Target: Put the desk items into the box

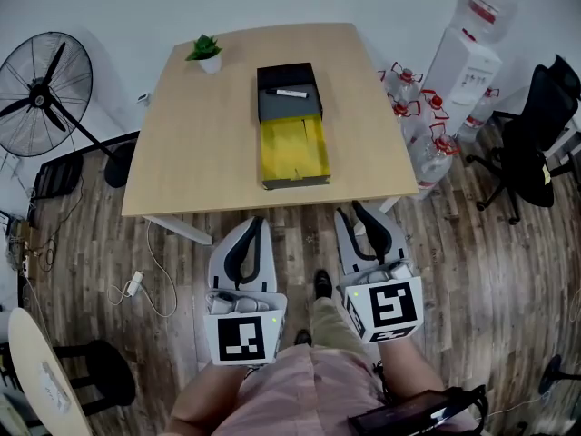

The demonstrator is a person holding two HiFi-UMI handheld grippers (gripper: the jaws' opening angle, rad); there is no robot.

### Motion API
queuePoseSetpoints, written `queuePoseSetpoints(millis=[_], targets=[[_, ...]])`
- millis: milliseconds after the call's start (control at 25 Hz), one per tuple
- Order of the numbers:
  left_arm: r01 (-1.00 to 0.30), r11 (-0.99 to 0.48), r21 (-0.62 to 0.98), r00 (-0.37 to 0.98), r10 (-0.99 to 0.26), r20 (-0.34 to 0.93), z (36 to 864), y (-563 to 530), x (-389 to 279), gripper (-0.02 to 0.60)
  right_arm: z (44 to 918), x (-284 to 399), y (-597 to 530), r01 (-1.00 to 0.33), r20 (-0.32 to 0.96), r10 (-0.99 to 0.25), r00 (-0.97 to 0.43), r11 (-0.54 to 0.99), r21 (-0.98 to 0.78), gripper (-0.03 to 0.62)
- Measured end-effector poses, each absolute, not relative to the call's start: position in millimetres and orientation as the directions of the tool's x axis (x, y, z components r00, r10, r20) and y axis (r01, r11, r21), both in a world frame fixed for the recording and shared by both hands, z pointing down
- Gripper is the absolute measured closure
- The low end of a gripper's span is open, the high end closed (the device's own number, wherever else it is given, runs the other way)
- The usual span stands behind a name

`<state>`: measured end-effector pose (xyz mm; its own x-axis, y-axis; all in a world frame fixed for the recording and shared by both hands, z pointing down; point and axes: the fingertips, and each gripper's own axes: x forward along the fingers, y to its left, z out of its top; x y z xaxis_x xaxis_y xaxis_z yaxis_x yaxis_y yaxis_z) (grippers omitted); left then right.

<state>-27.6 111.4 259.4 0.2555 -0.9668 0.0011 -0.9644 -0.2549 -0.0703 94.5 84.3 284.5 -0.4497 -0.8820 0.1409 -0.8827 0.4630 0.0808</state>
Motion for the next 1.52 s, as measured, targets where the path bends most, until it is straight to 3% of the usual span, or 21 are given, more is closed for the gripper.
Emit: queuePoseSetpoints(millis=[400,800,1520], targets=[[-0.98,-0.179,-0.082,0.175,-0.983,0.054,267,11,-18,0.571,290,98,-27,-0.837,0.165,-0.832,-0.53,0.544,0.052,0.499],[-0.99,-0.099,-0.1,0.101,-0.995,-0.014,239,-52,-16,0.571,263,98,-99,-0.795,0.11,-0.797,-0.594,0.602,0.077,0.499],[-0.998,-0.052,-0.041,0.052,-0.999,0.001,262,-117,-83,0.571,267,39,-178,-0.76,0.139,-0.777,-0.614,0.63,0.16,0.496]])
